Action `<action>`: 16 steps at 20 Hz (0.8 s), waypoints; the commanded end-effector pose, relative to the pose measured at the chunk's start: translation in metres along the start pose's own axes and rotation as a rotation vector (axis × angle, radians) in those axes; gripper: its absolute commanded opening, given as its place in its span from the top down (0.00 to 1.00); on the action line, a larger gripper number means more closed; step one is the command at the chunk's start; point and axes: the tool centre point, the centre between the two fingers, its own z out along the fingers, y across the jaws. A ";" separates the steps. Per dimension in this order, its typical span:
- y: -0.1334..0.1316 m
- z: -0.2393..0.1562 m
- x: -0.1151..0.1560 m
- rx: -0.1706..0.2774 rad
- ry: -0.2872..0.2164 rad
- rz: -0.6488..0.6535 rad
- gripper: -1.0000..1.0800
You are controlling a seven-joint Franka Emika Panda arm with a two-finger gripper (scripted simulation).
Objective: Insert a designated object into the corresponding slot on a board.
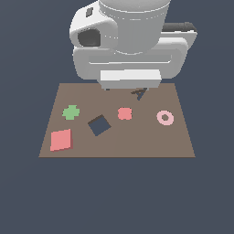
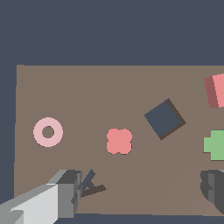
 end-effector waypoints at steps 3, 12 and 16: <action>0.001 0.001 0.000 0.000 0.000 -0.001 0.04; 0.031 0.019 0.010 -0.002 -0.003 -0.027 0.04; 0.057 0.036 0.019 -0.003 -0.005 -0.051 0.04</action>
